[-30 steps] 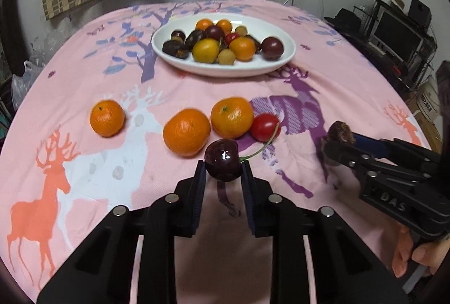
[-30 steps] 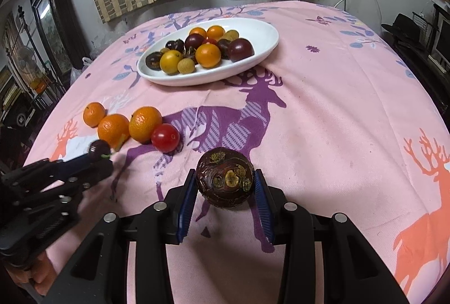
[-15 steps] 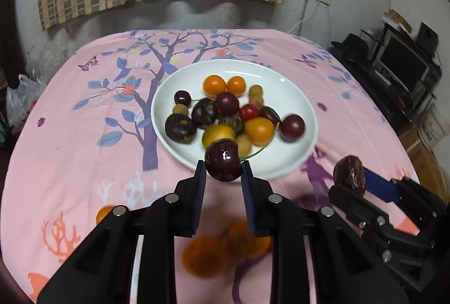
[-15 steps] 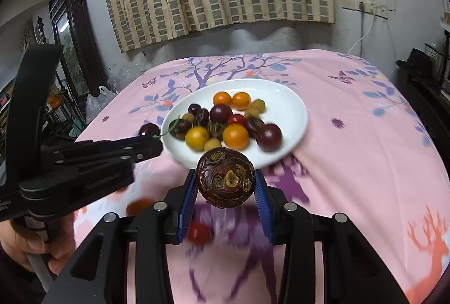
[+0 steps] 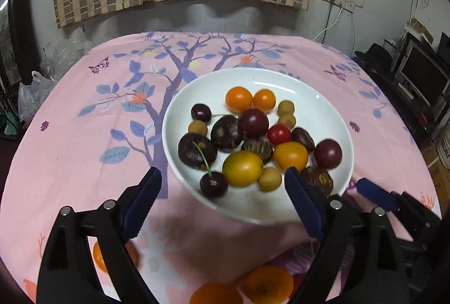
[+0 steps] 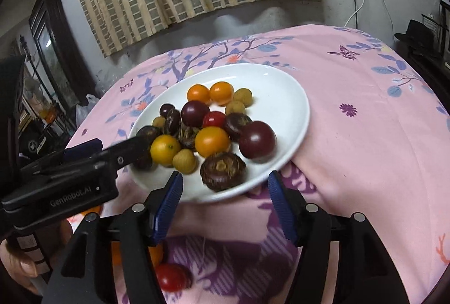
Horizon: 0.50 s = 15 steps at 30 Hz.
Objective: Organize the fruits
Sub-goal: 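Carry the mangosteen and cherry over the white plate and open both grippers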
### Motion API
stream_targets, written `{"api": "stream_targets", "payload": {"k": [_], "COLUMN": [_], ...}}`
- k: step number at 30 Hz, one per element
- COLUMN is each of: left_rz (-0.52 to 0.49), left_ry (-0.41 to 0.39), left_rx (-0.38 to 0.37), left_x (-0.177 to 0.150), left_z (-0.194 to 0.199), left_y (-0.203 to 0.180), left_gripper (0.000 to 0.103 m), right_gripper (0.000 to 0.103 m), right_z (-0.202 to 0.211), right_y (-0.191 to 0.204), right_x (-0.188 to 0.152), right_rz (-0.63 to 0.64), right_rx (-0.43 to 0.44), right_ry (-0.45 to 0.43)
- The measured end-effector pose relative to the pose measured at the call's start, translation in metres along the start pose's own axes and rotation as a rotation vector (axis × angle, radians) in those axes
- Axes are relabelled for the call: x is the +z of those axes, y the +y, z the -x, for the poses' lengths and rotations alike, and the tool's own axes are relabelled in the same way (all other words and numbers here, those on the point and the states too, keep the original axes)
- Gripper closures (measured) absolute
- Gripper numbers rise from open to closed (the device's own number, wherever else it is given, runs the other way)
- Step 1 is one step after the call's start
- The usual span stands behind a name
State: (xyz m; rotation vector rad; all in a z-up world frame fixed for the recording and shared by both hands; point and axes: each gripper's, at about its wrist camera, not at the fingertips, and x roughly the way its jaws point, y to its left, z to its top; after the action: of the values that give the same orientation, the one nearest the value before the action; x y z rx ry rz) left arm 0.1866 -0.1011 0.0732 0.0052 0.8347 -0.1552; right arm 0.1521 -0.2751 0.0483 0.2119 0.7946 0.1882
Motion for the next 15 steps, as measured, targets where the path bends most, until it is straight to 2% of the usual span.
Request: {"api": "stream_targets", "payload": {"k": [9, 15], "left_rz": [0.049, 0.077], "left_ry": [0.015, 0.052], "left_rx": [-0.014, 0.01], "left_x": [-0.046, -0.077], "left_z": [0.035, 0.05], "left_y": [0.024, 0.039], "left_gripper": [0.016, 0.016], "right_gripper": [0.039, 0.039], "right_z": [0.031, 0.037], "right_y": [0.007, 0.023], "right_x": [-0.031, -0.059], "right_rz": [0.022, 0.081], "right_rx": [0.015, 0.013], "right_ry": [0.028, 0.08]}}
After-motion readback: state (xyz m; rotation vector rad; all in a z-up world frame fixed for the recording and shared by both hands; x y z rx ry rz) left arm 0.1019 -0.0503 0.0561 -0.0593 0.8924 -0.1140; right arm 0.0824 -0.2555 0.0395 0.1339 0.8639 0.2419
